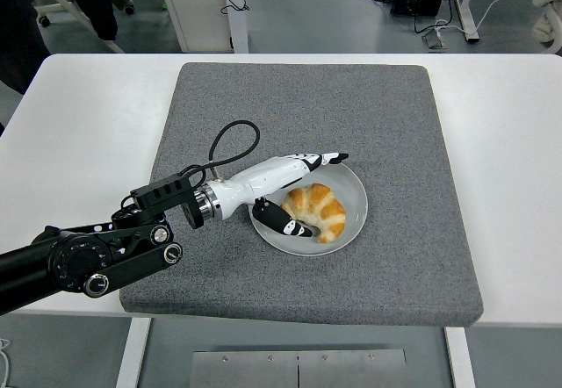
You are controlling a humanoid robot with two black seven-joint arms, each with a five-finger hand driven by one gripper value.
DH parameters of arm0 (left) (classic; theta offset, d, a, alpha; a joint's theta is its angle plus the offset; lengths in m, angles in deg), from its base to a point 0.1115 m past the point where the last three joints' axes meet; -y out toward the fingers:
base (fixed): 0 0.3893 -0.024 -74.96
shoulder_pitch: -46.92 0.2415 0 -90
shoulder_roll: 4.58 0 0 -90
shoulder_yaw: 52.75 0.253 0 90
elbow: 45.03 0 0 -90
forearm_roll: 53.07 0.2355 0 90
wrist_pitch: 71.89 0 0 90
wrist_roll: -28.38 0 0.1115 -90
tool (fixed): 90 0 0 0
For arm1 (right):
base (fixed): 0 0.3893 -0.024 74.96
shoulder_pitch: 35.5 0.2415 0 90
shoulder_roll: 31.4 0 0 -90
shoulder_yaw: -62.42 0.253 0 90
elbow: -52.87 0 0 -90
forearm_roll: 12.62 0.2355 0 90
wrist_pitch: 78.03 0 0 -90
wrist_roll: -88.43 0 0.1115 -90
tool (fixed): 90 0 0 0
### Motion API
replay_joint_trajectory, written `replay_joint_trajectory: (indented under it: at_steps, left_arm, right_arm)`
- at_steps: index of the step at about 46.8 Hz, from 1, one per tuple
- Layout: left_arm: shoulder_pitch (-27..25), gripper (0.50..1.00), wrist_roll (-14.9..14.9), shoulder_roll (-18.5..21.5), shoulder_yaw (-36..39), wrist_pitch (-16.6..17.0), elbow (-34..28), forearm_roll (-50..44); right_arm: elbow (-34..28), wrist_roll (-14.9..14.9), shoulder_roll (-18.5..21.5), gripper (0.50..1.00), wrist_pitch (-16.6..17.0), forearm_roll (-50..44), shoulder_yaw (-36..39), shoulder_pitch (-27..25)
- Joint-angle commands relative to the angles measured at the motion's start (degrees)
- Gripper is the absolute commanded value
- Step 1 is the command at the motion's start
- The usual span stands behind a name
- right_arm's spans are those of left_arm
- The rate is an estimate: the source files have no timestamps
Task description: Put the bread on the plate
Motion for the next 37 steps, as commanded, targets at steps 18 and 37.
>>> replay_joint_trajectory:
  at_steps: [18, 37]
  left_arm:
    - [-0.4, 0.969, 0.2, 1.0, -4.6, -2.0, -2.6, -11.5]
    - [-1.1, 0.969, -0.2, 4.0, -13.2, -2.4, -2.6, -35.1]
  right_arm:
    - [0.0, 0.0, 0.0, 1.000, 0.0, 0.0, 0.0, 0.0]
    - [0.0, 0.0, 0.0, 1.000, 0.0, 0.0, 0.1, 0.0]
